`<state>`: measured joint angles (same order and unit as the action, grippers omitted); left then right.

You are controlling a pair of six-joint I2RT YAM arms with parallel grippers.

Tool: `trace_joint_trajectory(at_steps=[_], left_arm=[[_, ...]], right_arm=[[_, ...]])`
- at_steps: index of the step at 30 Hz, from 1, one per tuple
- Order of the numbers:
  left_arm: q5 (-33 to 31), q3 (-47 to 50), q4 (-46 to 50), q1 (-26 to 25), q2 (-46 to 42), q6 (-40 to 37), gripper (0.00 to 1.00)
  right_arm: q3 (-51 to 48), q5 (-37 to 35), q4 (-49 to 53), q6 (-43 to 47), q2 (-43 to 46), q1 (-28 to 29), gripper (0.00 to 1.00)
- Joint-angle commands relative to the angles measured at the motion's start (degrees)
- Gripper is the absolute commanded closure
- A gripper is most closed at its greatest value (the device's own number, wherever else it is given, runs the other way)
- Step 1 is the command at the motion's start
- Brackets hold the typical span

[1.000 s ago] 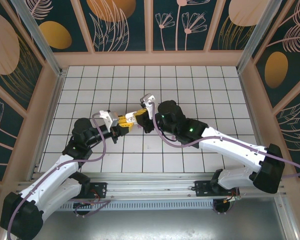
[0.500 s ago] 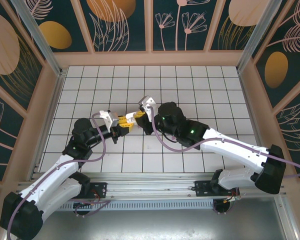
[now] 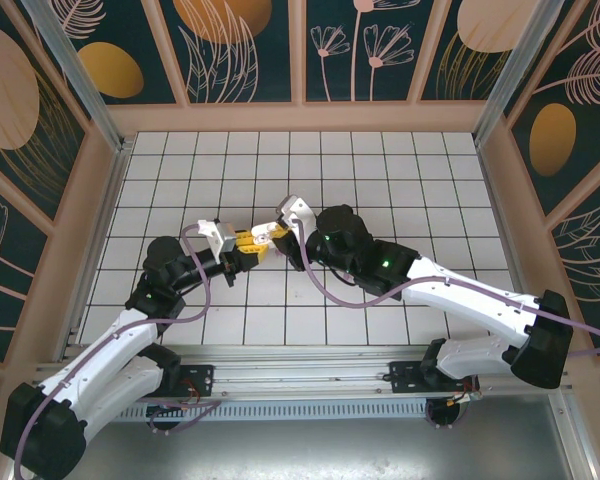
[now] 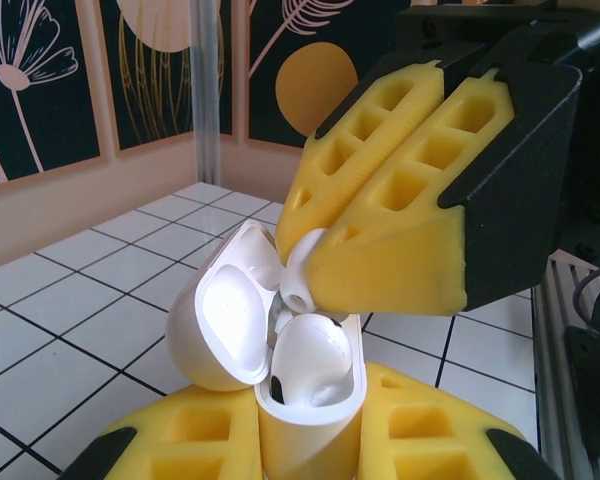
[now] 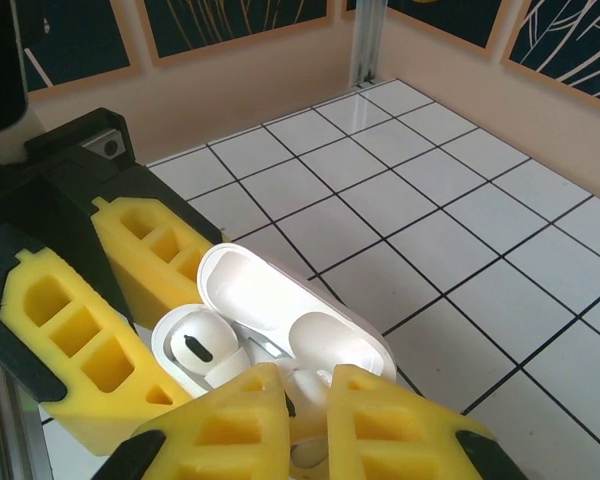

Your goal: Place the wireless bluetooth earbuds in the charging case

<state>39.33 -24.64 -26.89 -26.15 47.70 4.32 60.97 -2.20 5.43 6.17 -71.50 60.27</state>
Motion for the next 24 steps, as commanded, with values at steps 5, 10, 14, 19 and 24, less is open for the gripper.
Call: trace_joint_trajectory(at_steps=[5,10,14,19,24], left_arm=[[-0.1,-1.6,-4.9,0.1,1.2,1.0,1.00],[0.1,-1.8,-5.6,0.1,2.1,1.3,1.00],[0.1,-2.0,-5.7,0.2,2.5,1.3,1.00],[0.1,-2.2,-5.6,0.1,2.7,1.3,1.00],[0.1,-2.3,-5.3,0.1,2.8,1.0,1.00]], right_arm=[[-0.4,4.8,5.0,0.3,1.2,0.4,0.77],[-0.2,3.6,4.8,-0.6,1.6,0.3,0.74],[-0.4,3.5,4.4,-1.6,2.2,0.1,0.70],[-0.3,4.0,4.4,-3.1,3.3,-0.5,0.67],[-0.2,6.4,3.5,-5.8,6.5,-2.4,0.66]])
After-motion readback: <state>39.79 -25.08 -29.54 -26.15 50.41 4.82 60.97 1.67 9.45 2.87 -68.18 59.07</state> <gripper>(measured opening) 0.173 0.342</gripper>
